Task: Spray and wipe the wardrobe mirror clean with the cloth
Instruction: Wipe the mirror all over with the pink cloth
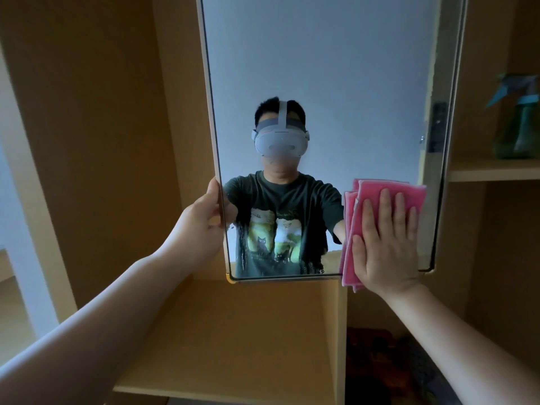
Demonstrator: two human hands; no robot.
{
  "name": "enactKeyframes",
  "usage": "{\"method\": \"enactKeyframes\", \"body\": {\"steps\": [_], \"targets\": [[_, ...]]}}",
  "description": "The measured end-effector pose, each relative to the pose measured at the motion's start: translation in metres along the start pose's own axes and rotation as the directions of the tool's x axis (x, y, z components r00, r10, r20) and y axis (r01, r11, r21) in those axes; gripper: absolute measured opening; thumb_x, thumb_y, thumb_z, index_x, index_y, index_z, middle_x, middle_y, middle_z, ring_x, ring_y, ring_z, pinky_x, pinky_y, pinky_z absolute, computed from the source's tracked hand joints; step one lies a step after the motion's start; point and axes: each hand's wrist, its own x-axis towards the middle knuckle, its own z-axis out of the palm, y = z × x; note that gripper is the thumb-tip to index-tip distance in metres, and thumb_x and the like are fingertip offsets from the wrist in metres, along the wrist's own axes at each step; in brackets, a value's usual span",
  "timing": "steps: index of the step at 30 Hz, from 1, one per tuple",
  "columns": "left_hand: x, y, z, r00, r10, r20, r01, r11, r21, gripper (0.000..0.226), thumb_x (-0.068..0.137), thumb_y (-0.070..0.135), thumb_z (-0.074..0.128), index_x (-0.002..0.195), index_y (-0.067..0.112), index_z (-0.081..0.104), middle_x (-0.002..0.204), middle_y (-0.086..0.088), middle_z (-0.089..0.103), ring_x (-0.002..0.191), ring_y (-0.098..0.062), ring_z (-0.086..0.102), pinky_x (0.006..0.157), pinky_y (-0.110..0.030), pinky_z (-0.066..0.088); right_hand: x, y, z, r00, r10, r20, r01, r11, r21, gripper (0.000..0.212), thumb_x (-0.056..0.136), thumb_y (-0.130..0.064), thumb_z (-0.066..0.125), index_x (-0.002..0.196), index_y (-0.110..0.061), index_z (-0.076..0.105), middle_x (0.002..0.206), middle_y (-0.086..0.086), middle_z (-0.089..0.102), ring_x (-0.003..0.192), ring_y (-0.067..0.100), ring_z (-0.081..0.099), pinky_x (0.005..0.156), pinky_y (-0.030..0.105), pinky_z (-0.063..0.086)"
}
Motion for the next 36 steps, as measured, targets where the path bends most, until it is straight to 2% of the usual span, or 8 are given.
{"method": "enactKeyframes", "body": {"steps": [3,12,17,22,26,31,34,36], "targets": [[0.001,0.001,-0.002,1.000,0.003,0.028,-0.003,1.000,-0.010,0.048,0.093,-0.004,0.035,0.140,0.008,0.034,0.101,0.002,0.067,0.099,-0.010,0.063,0.097,-0.035,0.049,0.001,-0.012,0.003,1.000,-0.010,0.001,0.010,1.000,0.005,0.061,0.101,-0.037,0.023,0.155,-0.010,0.011,0.159,0.021,0.011,0.147,0.042,0.007,0.118,0.059,0.007],[0.001,0.002,-0.006,0.997,-0.002,0.077,0.001,1.000,0.009,0.042,0.095,-0.002,0.031,0.136,0.000,0.034,0.102,-0.001,0.062,0.094,-0.009,0.058,0.098,-0.031,0.043,0.010,-0.076,0.013,0.997,-0.078,-0.001,0.078,0.994,0.071,0.064,0.101,-0.039,0.029,0.155,-0.009,0.016,0.159,0.022,0.014,0.147,0.044,0.010,0.118,0.059,0.009],[0.001,0.003,-0.006,0.995,0.008,0.096,-0.010,1.000,0.018,0.038,0.095,-0.001,0.031,0.132,-0.008,0.032,0.090,-0.003,0.056,0.079,-0.012,0.049,0.081,-0.025,0.042,0.014,-0.112,0.019,0.998,-0.063,0.007,0.062,0.995,0.076,0.064,0.101,-0.040,0.028,0.155,-0.009,0.014,0.160,0.020,0.007,0.147,0.043,0.006,0.119,0.057,0.003],[-0.001,0.005,-0.008,0.994,0.046,0.101,-0.046,0.999,-0.001,0.052,0.088,0.006,0.044,0.139,0.008,0.034,0.100,0.001,0.060,0.097,-0.016,0.059,0.089,-0.027,0.048,0.016,-0.132,0.020,0.996,-0.090,0.003,0.090,0.991,0.095,0.064,0.101,-0.039,0.031,0.155,-0.009,0.016,0.161,0.019,0.005,0.148,0.043,0.005,0.119,0.057,0.003],[-0.002,0.008,-0.010,0.990,0.062,0.124,-0.059,0.998,-0.024,0.084,0.068,0.043,0.048,0.145,0.020,0.023,0.101,0.014,0.061,0.097,-0.005,0.061,0.084,-0.025,0.053,0.019,-0.152,0.021,0.990,-0.142,0.007,0.141,0.984,0.111,0.064,0.101,-0.041,0.032,0.155,-0.010,0.016,0.161,0.018,0.001,0.148,0.041,0.003,0.119,0.056,0.004],[0.000,0.005,-0.012,0.991,0.013,0.134,-0.009,1.000,-0.030,0.083,0.083,0.020,0.056,0.152,0.025,0.009,0.118,0.012,0.058,0.107,-0.005,0.058,0.091,-0.028,0.051,0.019,-0.166,0.022,0.976,-0.216,0.029,0.211,0.970,0.122,0.064,0.101,-0.041,0.031,0.155,-0.011,0.014,0.162,0.017,-0.001,0.148,0.040,0.002,0.119,0.055,0.000],[0.000,0.003,-0.012,0.992,-0.007,0.124,0.010,1.000,-0.028,0.084,0.087,0.011,0.057,0.151,0.030,0.005,0.107,0.023,0.055,0.096,0.006,0.057,0.089,-0.021,0.051,0.017,-0.171,0.021,0.964,-0.263,0.031,0.257,0.956,0.140,0.065,0.100,-0.039,0.032,0.155,-0.011,0.013,0.162,0.016,0.000,0.149,0.039,0.004,0.120,0.054,0.000],[0.001,0.000,-0.012,0.993,-0.012,0.121,0.017,0.999,-0.037,0.083,0.087,0.003,0.052,0.151,0.030,0.007,0.107,0.020,0.059,0.094,0.004,0.059,0.082,-0.019,0.053,0.015,-0.176,0.020,0.956,-0.290,0.033,0.281,0.945,0.168,0.065,0.100,-0.039,0.032,0.156,-0.012,0.011,0.161,0.016,0.004,0.149,0.038,0.006,0.120,0.052,0.002]]}}
